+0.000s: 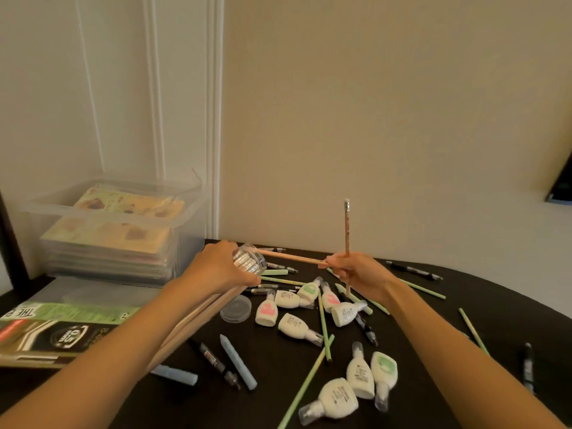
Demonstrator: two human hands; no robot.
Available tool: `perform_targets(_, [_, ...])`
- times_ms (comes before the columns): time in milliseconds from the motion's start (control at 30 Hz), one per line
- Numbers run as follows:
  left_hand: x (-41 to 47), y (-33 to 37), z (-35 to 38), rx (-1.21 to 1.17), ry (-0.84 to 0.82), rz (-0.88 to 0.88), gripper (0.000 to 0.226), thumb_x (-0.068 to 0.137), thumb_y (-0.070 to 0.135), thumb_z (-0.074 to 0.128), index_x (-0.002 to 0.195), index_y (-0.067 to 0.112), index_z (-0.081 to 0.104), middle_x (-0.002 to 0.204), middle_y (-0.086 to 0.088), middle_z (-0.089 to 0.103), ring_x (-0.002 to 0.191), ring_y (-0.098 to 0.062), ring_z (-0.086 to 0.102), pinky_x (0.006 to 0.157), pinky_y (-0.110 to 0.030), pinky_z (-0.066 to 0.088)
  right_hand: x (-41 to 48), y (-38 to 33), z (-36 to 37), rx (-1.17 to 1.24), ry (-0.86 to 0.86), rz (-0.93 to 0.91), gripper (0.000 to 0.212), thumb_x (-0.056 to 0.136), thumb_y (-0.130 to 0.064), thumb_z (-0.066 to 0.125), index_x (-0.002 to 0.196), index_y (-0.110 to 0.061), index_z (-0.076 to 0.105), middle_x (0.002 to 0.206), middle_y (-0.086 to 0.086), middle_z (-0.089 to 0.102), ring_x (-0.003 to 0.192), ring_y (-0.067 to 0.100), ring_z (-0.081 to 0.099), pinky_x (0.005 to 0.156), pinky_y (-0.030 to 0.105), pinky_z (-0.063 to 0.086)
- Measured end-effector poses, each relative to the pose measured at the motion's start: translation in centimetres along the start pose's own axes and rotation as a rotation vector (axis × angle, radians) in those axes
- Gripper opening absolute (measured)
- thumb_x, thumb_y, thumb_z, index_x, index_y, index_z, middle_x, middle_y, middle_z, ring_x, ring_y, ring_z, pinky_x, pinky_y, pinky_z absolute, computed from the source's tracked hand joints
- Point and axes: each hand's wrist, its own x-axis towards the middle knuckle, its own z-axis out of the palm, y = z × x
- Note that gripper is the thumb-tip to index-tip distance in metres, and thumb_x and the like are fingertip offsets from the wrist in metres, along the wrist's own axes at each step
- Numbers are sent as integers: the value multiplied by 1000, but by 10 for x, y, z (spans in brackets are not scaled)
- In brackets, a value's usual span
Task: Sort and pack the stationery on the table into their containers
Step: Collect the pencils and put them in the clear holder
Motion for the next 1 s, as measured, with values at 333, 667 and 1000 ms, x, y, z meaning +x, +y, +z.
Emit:
perform_targets(333, [-62, 8, -4, 162, -236, 218, 63, 68, 49, 75, 122, 25, 54, 105, 9, 54, 93, -9, 51, 75, -21, 41, -38, -3, -5, 165, 105, 133, 24, 90, -15, 59, 67, -9, 56, 44, -7, 45, 40, 3, 33, 49, 15, 25])
perform_targets(667, [-84, 18, 2, 158, -271, 238, 66, 68, 50, 74, 124, 21, 54, 109, 6, 58, 96, -10, 53, 80, -23, 45, -55, -1, 36, 165, 74, 170, 37, 96, -32, 47, 69, -8, 55, 42, -4, 40, 41, 6, 29, 46, 18, 24])
perform_targets(1000, [-91, 29, 18, -27, -149, 116, 56, 69, 41, 77, 117, 20, 58, 103, 3, 61, 85, -7, 54, 73, -21, 45, -68, -10, 79, 329, 50, 189, 47, 100, -45, 28, 96, -5, 52, 77, 6, 45, 56, 8, 35, 48, 17, 32])
